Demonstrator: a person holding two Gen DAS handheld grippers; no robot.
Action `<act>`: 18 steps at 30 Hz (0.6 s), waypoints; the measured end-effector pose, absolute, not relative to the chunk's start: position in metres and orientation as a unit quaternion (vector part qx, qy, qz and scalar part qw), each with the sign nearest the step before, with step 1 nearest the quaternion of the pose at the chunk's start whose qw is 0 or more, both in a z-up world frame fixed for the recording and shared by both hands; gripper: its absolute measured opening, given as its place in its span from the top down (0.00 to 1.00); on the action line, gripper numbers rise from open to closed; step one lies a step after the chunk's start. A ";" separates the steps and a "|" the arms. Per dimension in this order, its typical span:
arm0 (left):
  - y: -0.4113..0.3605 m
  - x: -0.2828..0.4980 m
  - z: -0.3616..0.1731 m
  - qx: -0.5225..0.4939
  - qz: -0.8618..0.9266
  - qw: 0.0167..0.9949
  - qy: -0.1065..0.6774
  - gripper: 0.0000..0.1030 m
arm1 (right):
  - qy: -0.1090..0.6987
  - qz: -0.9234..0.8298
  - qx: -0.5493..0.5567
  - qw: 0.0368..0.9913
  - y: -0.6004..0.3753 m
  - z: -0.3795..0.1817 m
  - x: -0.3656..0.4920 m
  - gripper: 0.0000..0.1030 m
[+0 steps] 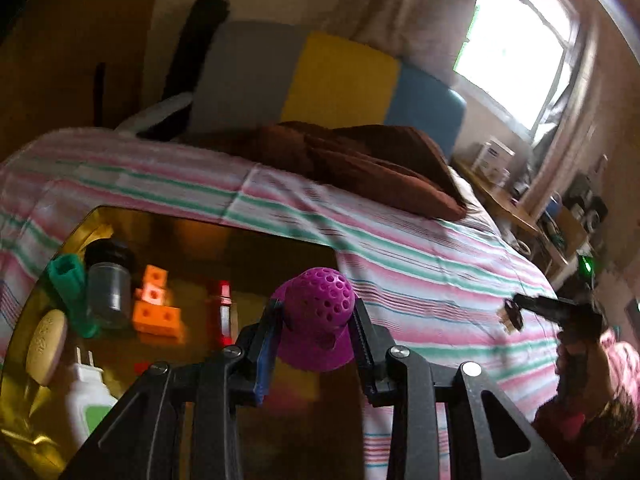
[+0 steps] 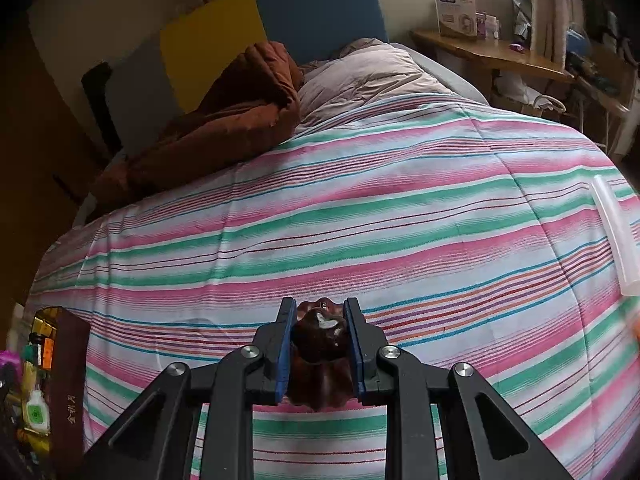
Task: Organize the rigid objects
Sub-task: 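Carry the magenta cap into the gold tray and open the left gripper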
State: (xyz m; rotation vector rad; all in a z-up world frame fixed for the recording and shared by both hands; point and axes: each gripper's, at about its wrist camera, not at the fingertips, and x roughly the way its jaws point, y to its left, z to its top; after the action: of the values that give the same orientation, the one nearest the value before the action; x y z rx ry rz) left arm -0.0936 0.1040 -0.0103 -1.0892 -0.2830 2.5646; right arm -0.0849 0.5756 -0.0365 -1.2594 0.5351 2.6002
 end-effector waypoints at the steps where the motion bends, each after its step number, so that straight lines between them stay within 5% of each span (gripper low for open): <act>1: 0.098 -0.100 -0.012 -0.389 0.901 0.160 -0.102 0.68 | 0.182 0.880 -0.427 0.102 0.576 -0.037 -0.085 0.77; 18: 0.131 -0.159 -0.055 -0.474 0.863 0.150 -0.086 0.67 | 0.177 0.877 -0.432 0.113 0.579 -0.041 -0.087 0.77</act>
State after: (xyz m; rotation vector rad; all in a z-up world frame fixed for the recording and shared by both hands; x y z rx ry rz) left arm -0.1589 0.1308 -0.0554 -1.3620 -0.2478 2.4811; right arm -0.0868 0.5791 -0.0410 -1.2676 0.5206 2.5729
